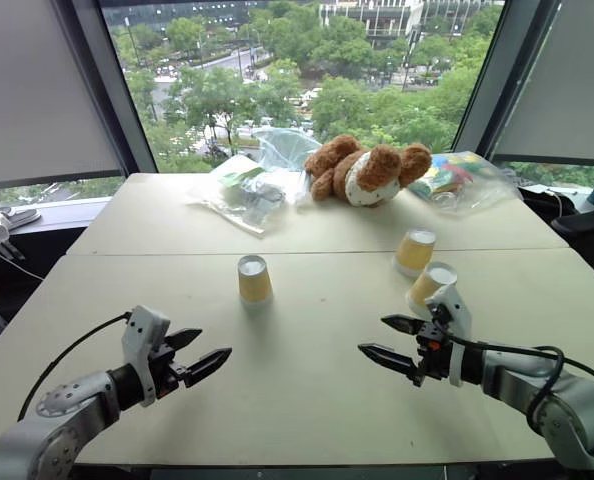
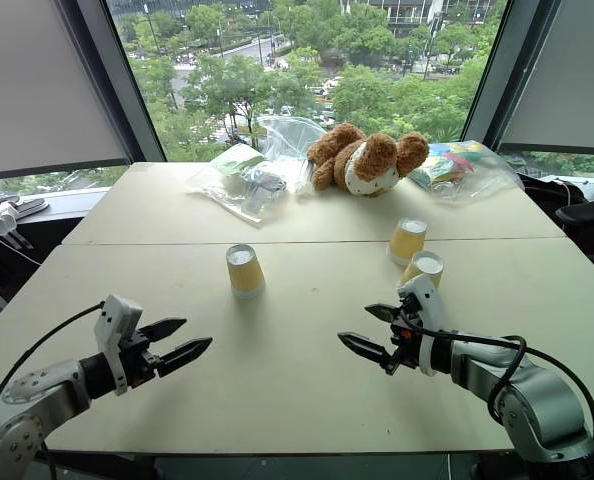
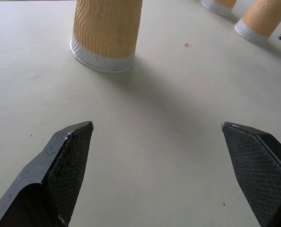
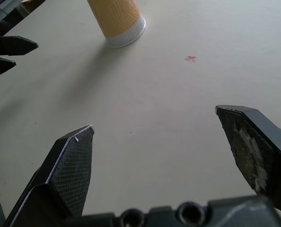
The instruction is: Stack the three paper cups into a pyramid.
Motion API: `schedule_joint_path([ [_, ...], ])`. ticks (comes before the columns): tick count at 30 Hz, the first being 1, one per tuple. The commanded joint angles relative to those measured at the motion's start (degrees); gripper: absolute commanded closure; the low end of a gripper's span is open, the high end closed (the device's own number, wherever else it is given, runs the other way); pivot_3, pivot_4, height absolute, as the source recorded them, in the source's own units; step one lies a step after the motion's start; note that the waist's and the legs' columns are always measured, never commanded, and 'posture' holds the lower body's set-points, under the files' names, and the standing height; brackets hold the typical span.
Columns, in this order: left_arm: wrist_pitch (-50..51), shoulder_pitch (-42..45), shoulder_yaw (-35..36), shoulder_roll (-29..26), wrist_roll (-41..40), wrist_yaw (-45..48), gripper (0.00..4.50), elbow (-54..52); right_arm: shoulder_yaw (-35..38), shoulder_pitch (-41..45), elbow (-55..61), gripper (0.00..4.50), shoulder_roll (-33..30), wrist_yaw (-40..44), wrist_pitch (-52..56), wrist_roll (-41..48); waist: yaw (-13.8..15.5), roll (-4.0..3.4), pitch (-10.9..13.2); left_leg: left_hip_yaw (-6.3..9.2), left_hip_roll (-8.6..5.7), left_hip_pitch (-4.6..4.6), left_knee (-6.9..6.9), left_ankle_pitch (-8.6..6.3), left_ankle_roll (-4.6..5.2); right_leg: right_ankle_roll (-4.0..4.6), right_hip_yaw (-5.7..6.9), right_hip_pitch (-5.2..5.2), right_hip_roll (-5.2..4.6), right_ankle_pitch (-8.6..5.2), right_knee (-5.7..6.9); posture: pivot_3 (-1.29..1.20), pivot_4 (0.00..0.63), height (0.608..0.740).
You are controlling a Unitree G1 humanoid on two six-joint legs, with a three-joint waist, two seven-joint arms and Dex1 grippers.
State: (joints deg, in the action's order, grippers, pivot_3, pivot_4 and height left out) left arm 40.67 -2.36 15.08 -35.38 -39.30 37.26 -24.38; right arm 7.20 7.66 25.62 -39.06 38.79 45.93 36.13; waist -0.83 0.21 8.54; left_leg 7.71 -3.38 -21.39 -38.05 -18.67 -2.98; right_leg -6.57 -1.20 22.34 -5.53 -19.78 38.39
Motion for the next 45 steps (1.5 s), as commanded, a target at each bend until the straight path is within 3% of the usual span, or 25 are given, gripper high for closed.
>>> schedule_joint_path([
  [1,-1.4,0.6,0.5,-0.9,0.3,1.0,0.03,-0.3,1.3,0.1,1.5,0.0,0.2,-0.5,-1.1,0.1,0.0,0.0,0.0,0.0,0.0,0.0,0.0,0.0,0.0,0.0,0.0,0.0,0.0,0.0,0.0,0.0,0.15,0.74],
  [12,-0.6,3.1,-0.9,-1.9,0.3,2.9,0.03,0.8,1.8,-0.1,2.9,0.0,0.0,-2.7,-1.8,-1.1,0.0,0.0,0.0,0.0,0.0,0.0,0.0,0.0,0.0,0.0,0.0,0.0,0.0,0.0,0.0,0.0,0.15,0.74],
  [16,-1.2,6.1,-3.2,-4.7,2.3,5.9,0.03,3.1,3.6,0.1,2.8,0.0,-0.3,-4.0,-1.3,-0.7,0.0,0.0,0.0,0.0,0.0,0.0,0.0,0.0,0.0,0.0,0.0,0.01,0.01,0.0,0.0,0.0,0.15,0.74],
  [23,-0.2,16.0,-7.1,-11.6,1.7,17.8,0.03,10.8,15.0,-4.8,8.3,0.0,-0.3,-8.5,3.5,4.1,0.1,0.0,0.0,0.02,-0.04,-0.02,0.03,0.0,0.0,0.0,0.03,-0.02,-0.01,0.0,-0.04,0.0,0.15,0.74],
  [29,1.7,26.8,-11.2,-12.1,1.0,25.7,0.03,17.1,23.2,-5.8,12.2,0.0,2.7,-17.8,3.9,4.7,-0.3,0.0,0.0,0.02,-0.06,-0.01,0.01,0.0,0.0,-0.03,0.06,-0.01,0.0,0.01,0.02,0.0,0.15,0.74],
  [36,1.0,29.7,-11.6,-9.2,1.7,25.5,0.03,17.2,18.0,-1.9,2.2,0.0,1.7,-19.9,-2.8,-4.6,-0.7,0.0,0.0,-0.03,-0.04,0.0,-0.03,0.0,0.0,-0.03,0.04,-0.01,0.05,0.02,0.05,0.0,0.15,0.74],
  [45,4.8,23.5,-9.2,-7.3,-2.0,20.8,0.03,8.7,12.8,7.1,-14.4,0.0,4.3,-16.3,-11.4,-8.5,-1.7,-0.01,0.0,-0.03,-0.03,0.0,-0.05,0.0,0.0,-0.03,0.01,0.04,0.02,0.02,0.18,0.0,0.15,0.74],
])
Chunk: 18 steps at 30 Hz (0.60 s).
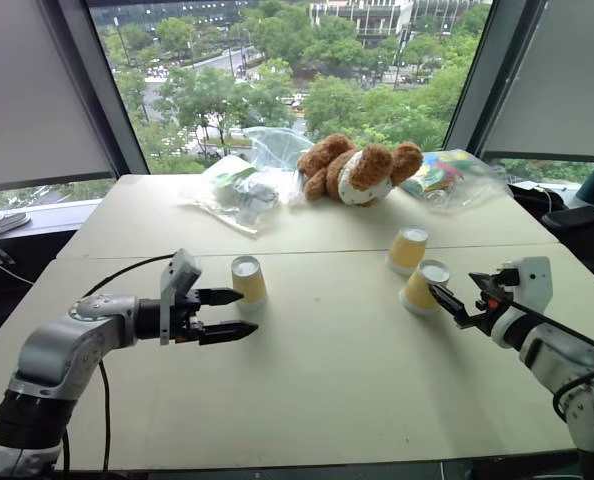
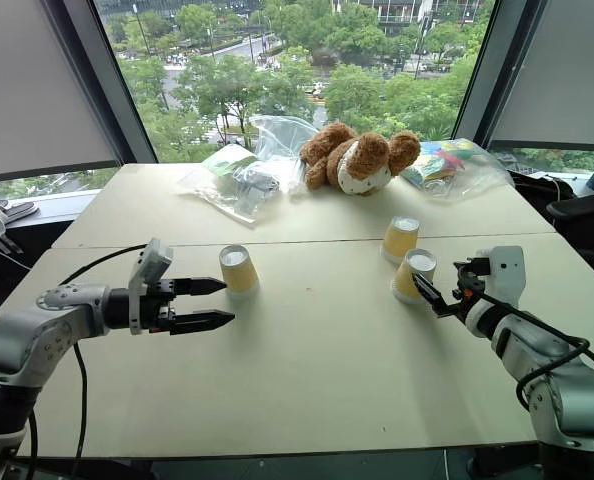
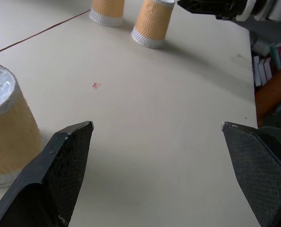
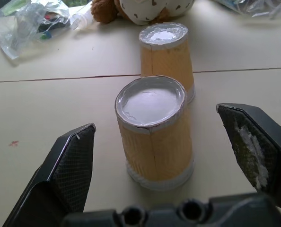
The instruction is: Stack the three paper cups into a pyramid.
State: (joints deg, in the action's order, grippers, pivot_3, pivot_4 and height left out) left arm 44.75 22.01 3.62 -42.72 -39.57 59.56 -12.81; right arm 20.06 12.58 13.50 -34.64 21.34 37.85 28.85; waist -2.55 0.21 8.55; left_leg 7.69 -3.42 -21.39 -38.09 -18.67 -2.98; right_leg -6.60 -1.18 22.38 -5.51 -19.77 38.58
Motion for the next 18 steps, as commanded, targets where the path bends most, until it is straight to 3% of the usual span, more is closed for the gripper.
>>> schedule_joint_path([
  [1,0.8,-1.3,2.4,0.3,-1.9,-2.0,0.03,-3.3,-0.4,2.9,-3.9,0.0,-0.1,1.6,-4.2,-1.7,0.0,0.0,0.0,0.0,0.02,0.0,-0.01,0.0,0.0,0.0,0.0,-0.01,0.02,0.0,0.0,0.0,0.15,0.74],
  [9,0.6,-4.1,3.2,0.5,-2.2,-4.2,0.03,-3.9,-2.9,8.4,-13.0,0.0,0.7,4.4,-7.8,-3.6,0.0,0.0,0.0,0.0,0.01,-0.01,-0.02,0.0,0.0,0.0,0.0,0.01,0.0,0.0,0.0,0.0,0.15,0.74],
  [17,0.4,-4.9,3.3,1.0,-2.0,-5.3,0.03,-3.8,-4.7,9.3,-14.6,0.0,1.6,5.5,-9.0,-4.7,0.0,0.0,0.0,-0.01,0.0,0.0,-0.03,0.0,0.0,0.0,0.0,0.02,0.0,0.0,0.0,0.0,0.15,0.74],
  [18,0.4,-5.0,3.3,1.0,-1.9,-5.4,0.0,-3.7,-4.8,9.4,-14.8,0.26,1.7,5.3,-9.3,-5.0,0.0,0.0,0.0,-0.01,0.0,-0.01,-0.03,0.0,0.0,0.0,0.0,0.02,0.0,0.0,0.0,0.0,0.15,0.74],
])
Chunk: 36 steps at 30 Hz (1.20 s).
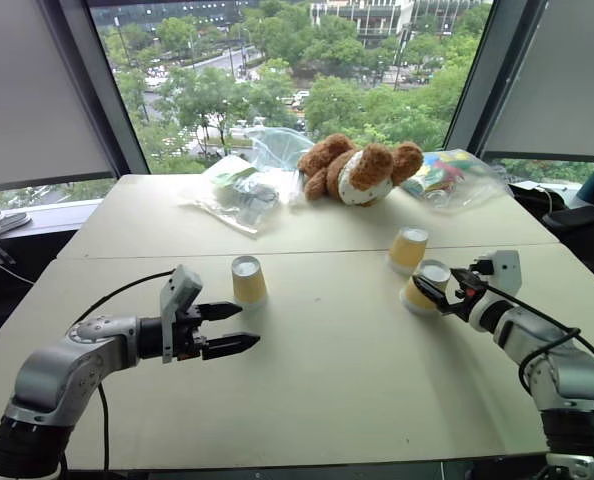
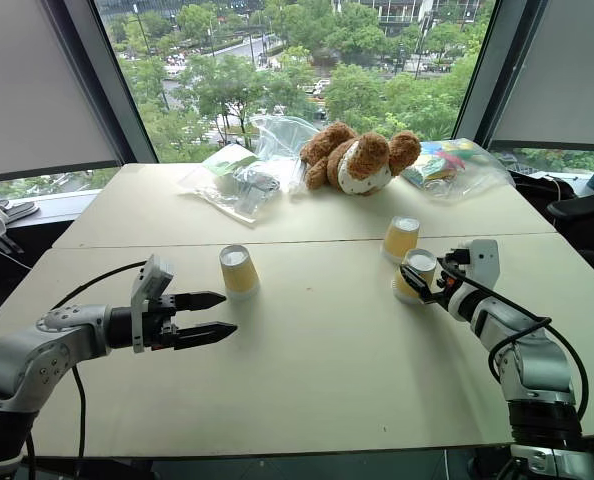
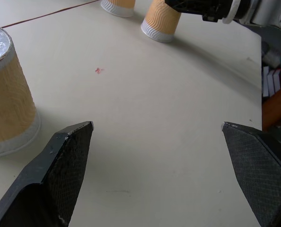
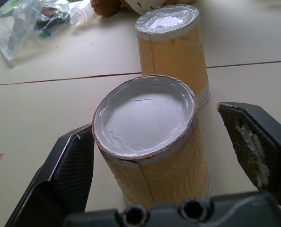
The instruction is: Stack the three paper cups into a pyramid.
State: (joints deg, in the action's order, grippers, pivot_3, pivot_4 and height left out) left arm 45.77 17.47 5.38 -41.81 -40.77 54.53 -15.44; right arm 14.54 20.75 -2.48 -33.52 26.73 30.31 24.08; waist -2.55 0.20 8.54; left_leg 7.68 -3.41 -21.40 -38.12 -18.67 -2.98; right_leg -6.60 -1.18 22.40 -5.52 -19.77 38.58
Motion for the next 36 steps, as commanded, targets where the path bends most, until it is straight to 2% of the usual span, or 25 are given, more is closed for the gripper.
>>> schedule_joint_path([
  [1,-0.7,-0.4,1.5,0.1,-0.7,-0.4,0.0,-1.0,0.8,1.4,0.8,0.53,0.6,-0.1,-2.1,-0.5,0.0,0.0,0.0,0.0,0.0,0.0,0.0,0.0,0.0,0.0,0.0,0.0,0.0,0.0,0.0,0.0,0.15,0.74],
  [5,-0.8,-0.5,1.5,0.1,-0.6,-0.4,0.0,-0.8,1.1,2.0,-0.2,2.21,1.0,-0.5,-3.1,-1.1,0.0,0.0,0.0,0.0,0.0,0.0,0.0,0.0,0.0,0.0,0.0,0.0,0.0,0.0,0.0,0.0,0.15,0.74],
  [6,-0.8,-0.6,1.4,0.1,-0.6,-0.4,0.0,-0.8,1.3,2.1,-0.3,2.27,1.1,-0.5,-3.1,-1.0,0.0,0.0,0.0,0.0,0.0,0.0,0.0,0.0,0.0,0.0,0.0,0.0,0.0,0.0,0.0,0.0,0.15,0.74],
  [9,-0.7,-1.0,1.3,-0.1,-0.6,-0.2,0.0,-0.9,1.5,2.0,0.4,2.27,1.1,-0.6,-2.9,-0.6,0.0,0.0,0.0,0.0,0.0,0.0,0.0,0.0,0.0,0.0,0.0,0.0,0.0,0.0,0.0,0.0,0.15,0.74],
  [12,-0.8,-1.8,1.6,-1.1,-0.3,0.5,0.0,-0.7,0.7,0.6,6.8,2.27,0.4,1.1,0.7,2.1,0.0,0.0,0.0,0.0,0.0,-0.01,0.0,0.0,0.0,0.0,0.0,0.02,0.0,0.0,0.0,0.0,0.15,0.74],
  [16,-1.1,-2.4,1.4,-2.8,0.2,1.8,0.0,-0.4,-2.5,1.2,15.5,2.27,1.8,2.0,7.0,5.8,-0.2,-0.01,0.0,0.0,0.02,-0.01,0.02,0.0,0.0,0.0,-0.02,0.05,0.02,0.0,0.02,0.0,0.15,0.74],
  [19,-1.4,-2.3,1.0,-3.2,0.6,2.2,0.0,-0.1,-7.0,2.0,18.7,2.27,4.8,0.8,8.8,5.4,-0.1,-0.01,0.0,0.01,0.06,0.01,0.01,0.0,0.0,0.0,-0.02,0.05,0.04,0.0,0.02,0.0,0.15,0.74],
  [25,-1.2,-2.7,1.2,-3.1,0.5,1.6,0.0,-0.8,-14.1,2.8,16.0,2.27,8.1,0.8,5.3,-0.1,0.1,-0.01,0.0,0.05,-0.07,-0.04,0.0,0.0,0.0,0.0,-0.01,0.05,-0.07,0.0,0.02,0.0,0.15,0.74],
  [32,-0.6,-4.2,1.7,-2.7,-0.3,0.6,0.0,-2.6,-16.9,5.3,10.2,2.27,9.2,1.7,0.1,-4.8,-0.1,-0.01,0.0,0.04,-0.06,-0.03,0.01,0.0,0.0,0.0,-0.02,0.11,-0.05,0.0,0.04,0.0,0.15,0.74],
  [36,-0.5,-4.8,2.2,-2.9,-0.6,0.3,0.0,-3.1,-16.8,5.1,9.6,0.39,9.3,2.5,-0.5,-5.6,-0.1,-0.01,0.0,0.04,-0.06,-0.03,0.01,0.0,0.0,0.0,-0.02,0.11,-0.05,0.0,0.07,0.0,0.15,0.74],
])
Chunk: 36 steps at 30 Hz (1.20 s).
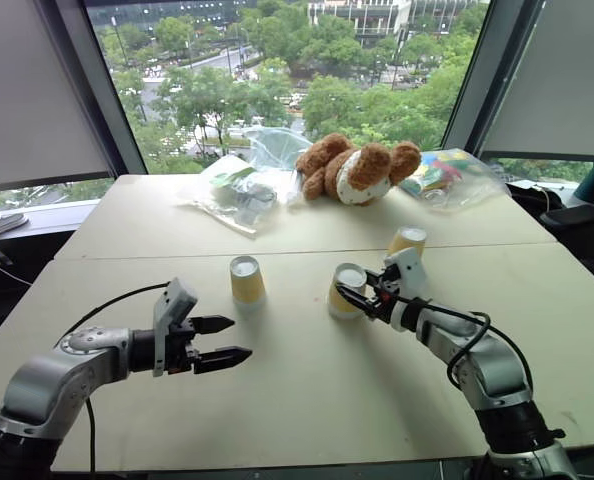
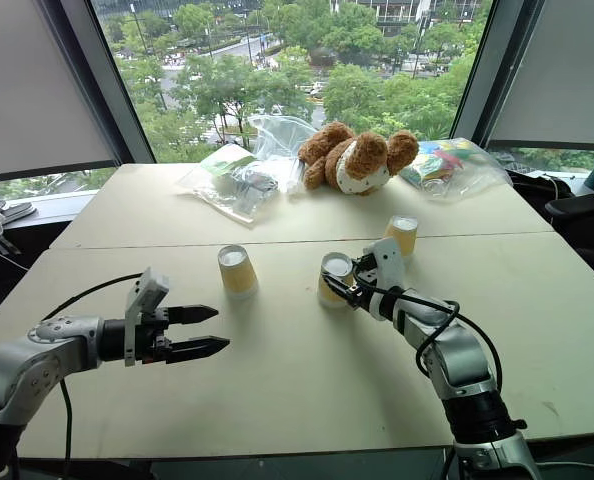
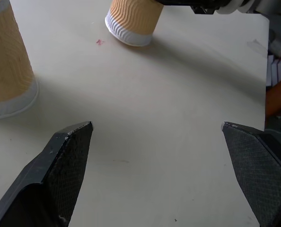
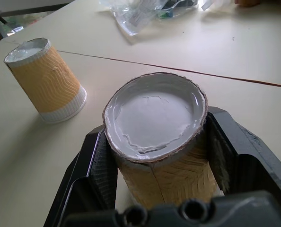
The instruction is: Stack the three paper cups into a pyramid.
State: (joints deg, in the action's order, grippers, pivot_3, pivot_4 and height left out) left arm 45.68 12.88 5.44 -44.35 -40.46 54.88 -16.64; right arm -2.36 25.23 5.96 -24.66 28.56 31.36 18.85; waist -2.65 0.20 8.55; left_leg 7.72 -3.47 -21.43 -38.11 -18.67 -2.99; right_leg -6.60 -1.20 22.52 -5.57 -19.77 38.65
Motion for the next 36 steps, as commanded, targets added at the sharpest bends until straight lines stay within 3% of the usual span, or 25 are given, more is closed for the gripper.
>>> schedule_joint_path([
  [1,-0.3,-0.3,2.1,-0.4,-1.1,-0.2,0.0,-2.0,0.2,0.5,1.3,0.03,0.3,0.8,-1.4,-0.4,0.0,0.0,0.0,0.0,0.0,0.0,0.0,0.0,0.0,0.0,0.0,0.0,0.0,0.0,0.01,0.0,0.15,0.74],
  [7,-0.6,-0.9,2.1,-0.2,-1.2,-0.3,0.0,-2.3,4.0,-0.8,7.6,0.03,-1.5,0.6,2.0,2.1,0.2,0.0,0.0,0.0,0.0,-0.01,-0.01,0.0,0.0,0.0,0.0,0.0,-0.01,0.0,0.02,0.0,0.15,0.74],
  [11,-0.5,-0.7,2.2,-0.5,-1.4,0.3,0.0,-1.8,13.3,-1.6,18.2,0.03,-4.4,-1.4,10.4,9.4,0.2,-0.01,0.0,0.01,-0.02,-0.03,-0.02,0.0,0.0,0.0,0.0,-0.01,-0.03,0.0,0.02,0.0,0.15,0.74],
  [14,-0.1,0.4,1.5,0.0,-1.6,0.4,0.0,-1.4,18.5,-1.6,19.9,0.03,-6.5,-3.4,13.6,11.4,0.2,0.0,0.0,0.02,-0.02,-0.01,-0.01,0.0,0.0,0.0,0.01,-0.03,-0.03,0.0,0.01,0.0,0.15,0.74],
  [18,0.4,1.9,0.6,1.0,-2.1,0.1,0.0,-1.5,19.2,-0.1,9.2,0.03,-7.0,-4.2,7.7,6.8,0.0,0.0,0.0,-0.01,-0.01,0.04,-0.01,0.0,0.0,0.0,-0.01,-0.07,-0.01,0.0,0.01,0.0,0.15,0.74],
  [27,1.5,0.6,1.8,1.3,-2.8,-1.5,0.0,-3.4,10.6,18.1,-36.7,0.03,-4.5,-3.5,-21.8,-8.3,-1.5,-0.01,0.0,-0.18,0.06,0.05,0.01,0.0,0.0,0.0,-0.06,0.06,0.03,0.0,0.34,0.0,0.15,0.74],
  [36,1.6,-1.7,2.6,2.0,-3.9,-4.0,0.0,-5.8,11.1,31.1,-62.8,0.03,-3.3,-6.1,-33.1,-11.5,-1.4,-0.01,0.0,-0.22,0.05,0.01,-0.01,0.0,0.0,0.0,-0.06,0.09,0.0,0.0,0.35,0.0,0.15,0.74],
])
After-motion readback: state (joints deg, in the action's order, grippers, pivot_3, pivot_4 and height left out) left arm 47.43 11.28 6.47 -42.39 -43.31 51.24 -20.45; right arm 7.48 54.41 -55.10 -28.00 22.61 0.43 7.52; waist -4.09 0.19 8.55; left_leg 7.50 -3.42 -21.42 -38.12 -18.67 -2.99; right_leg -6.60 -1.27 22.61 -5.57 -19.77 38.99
